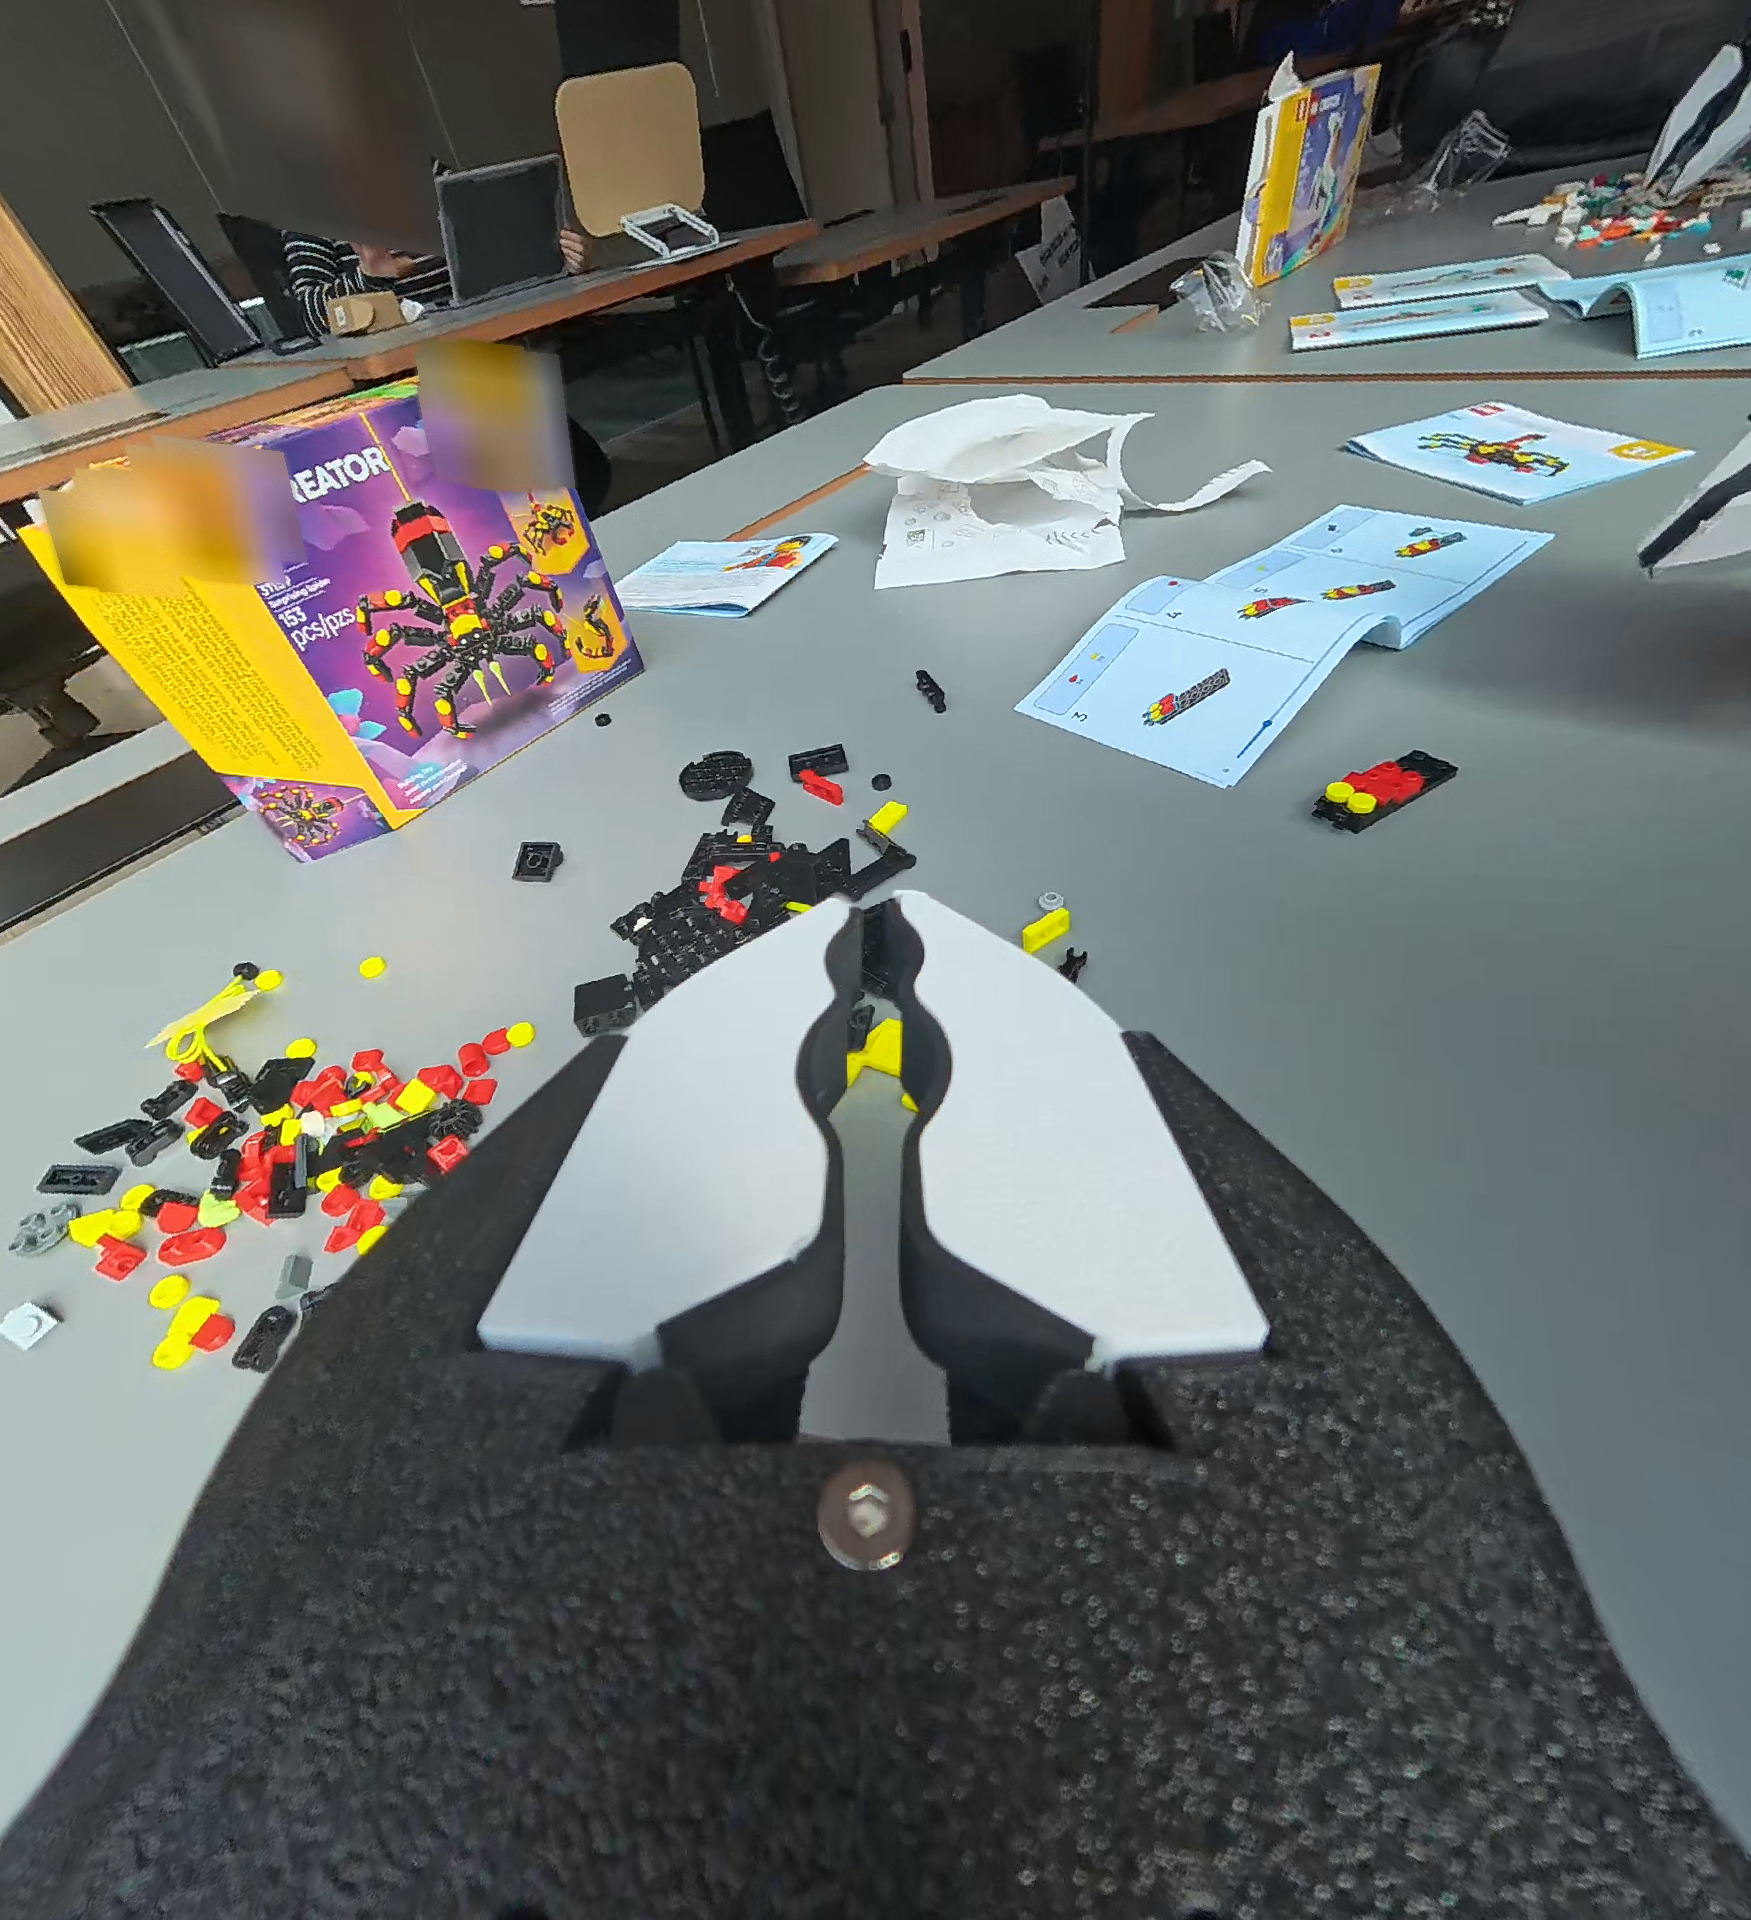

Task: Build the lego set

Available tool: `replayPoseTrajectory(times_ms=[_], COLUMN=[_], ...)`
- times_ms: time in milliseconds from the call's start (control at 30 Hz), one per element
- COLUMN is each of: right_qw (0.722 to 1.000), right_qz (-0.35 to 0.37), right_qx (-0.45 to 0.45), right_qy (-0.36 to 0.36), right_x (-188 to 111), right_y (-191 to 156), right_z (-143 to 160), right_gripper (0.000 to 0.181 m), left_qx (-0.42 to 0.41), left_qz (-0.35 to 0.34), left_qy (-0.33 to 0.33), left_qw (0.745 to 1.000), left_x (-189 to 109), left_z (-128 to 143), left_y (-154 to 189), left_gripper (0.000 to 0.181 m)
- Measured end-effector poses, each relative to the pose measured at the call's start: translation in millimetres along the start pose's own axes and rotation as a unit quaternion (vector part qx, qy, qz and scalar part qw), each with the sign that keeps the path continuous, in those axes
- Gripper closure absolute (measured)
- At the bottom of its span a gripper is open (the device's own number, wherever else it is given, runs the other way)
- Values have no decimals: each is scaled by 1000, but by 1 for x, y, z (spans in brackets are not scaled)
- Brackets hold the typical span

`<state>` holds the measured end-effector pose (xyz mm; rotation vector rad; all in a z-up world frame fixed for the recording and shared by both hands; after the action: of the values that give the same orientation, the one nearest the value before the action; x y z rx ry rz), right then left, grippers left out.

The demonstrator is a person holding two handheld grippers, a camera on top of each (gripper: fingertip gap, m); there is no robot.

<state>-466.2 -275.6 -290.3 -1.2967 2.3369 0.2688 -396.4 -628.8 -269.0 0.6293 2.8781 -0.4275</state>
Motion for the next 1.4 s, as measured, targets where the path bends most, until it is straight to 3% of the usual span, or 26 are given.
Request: replayPoseTrajectory(times_ms=[300,600,733,833,1000,1167,1233,1400], right_qw=[998,983,979,979,975,978,979,978], right_qz=[-61,-100,-102,-102,-117,-119,-125,-142], right_qx=[8,-151,-174,-174,-180,-166,-160,-151], right_qy=[17,-35,-36,-39,-59,-47,-33,-34], right_x=[46,132,161,172,183,189,189,193], right_y=[-17,-32,-35,-35,-28,-23,-24,-29], right_z=[-25,-98,-122,-128,-129,-131,-129,-126], right_gripper=[164,181,177,172,168,167,168,168], left_qx=[37,81,115,72,-11,26,58,170], left_qz=[-31,-5,-54,-55,-11,-42,-32,98], left_qy=[-52,-89,-146,-152,-157,-223,-224,-187], left_qw=[997,993,981,984,988,974,972,962], left_x=[-1,1,-4,-12,-16,-9,-4,10], left_z=[12,18,32,45,64,85,85,84], left_y=[-29,-83,-129,-160,-176,-184,-193,-222], left_gripper=[180,181,172,166,159,161,176,181])
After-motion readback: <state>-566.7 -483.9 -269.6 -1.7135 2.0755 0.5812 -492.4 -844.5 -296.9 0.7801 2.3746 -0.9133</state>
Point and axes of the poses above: each gripper's, where its closed fingertips meet, x out along the fingers, z out of its underside, y = z × x across the jaws, the point moved 7 cm from there along -x, back along the fingers, and after that the axes turned 5 degrees about x, right-handed, at the moved point
